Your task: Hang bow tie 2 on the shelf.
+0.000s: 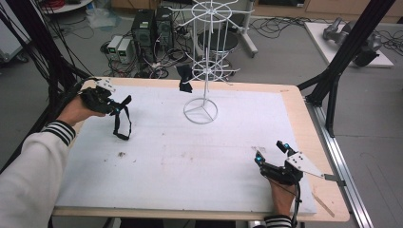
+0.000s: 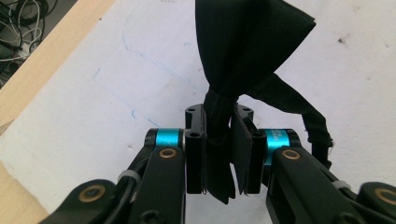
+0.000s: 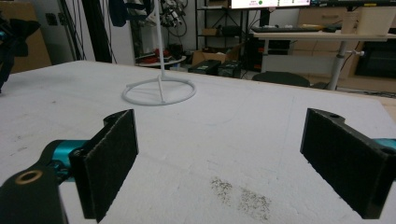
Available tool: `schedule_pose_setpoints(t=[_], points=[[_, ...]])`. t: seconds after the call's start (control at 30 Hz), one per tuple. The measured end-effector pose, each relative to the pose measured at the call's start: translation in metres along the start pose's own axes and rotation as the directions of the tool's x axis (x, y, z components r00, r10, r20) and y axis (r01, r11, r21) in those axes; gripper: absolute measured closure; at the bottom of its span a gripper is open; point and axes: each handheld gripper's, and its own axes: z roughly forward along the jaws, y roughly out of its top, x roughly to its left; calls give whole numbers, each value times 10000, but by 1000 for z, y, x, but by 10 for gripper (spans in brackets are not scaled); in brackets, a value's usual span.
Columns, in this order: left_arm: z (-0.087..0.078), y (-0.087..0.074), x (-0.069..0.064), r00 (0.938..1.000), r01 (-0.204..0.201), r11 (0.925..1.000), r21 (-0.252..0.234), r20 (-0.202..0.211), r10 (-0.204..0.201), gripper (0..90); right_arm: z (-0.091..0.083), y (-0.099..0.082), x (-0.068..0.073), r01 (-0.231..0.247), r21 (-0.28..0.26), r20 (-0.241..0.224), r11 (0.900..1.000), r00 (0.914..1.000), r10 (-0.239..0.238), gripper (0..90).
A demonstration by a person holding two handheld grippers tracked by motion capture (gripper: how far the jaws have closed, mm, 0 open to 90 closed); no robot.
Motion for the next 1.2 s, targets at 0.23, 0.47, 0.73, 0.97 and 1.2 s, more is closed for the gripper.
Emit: schedule_pose_setpoints(t=[0.23, 0.47, 0.73, 0.97, 1.2], points=[[-7, -1, -7, 9975, 680, 9937, -896, 245, -661, 762, 0, 0, 0, -29, 11, 9, 10000, 10000, 29, 106], [-14, 6, -18, 9923, 1177, 9792, -1653, 592, -1093, 762, 0, 0, 0, -49, 13, -3, 10000, 10000, 49, 106], [-18, 16, -34, 9908, 1305, 9641, -2311, 645, -1186, 763, -1, 0, 1, -66, 32, -25, 10000, 10000, 66, 106], [-22, 20, -41, 9889, 1440, 9490, -2805, 764, -1274, 762, 0, 0, 1, -23, 15, 1, 10000, 10000, 23, 106], [-27, 19, -49, 9850, 1663, 9194, -3564, 1035, -1381, 762, 0, 0, 1, -74, 33, -21, 10000, 10000, 74, 106]])
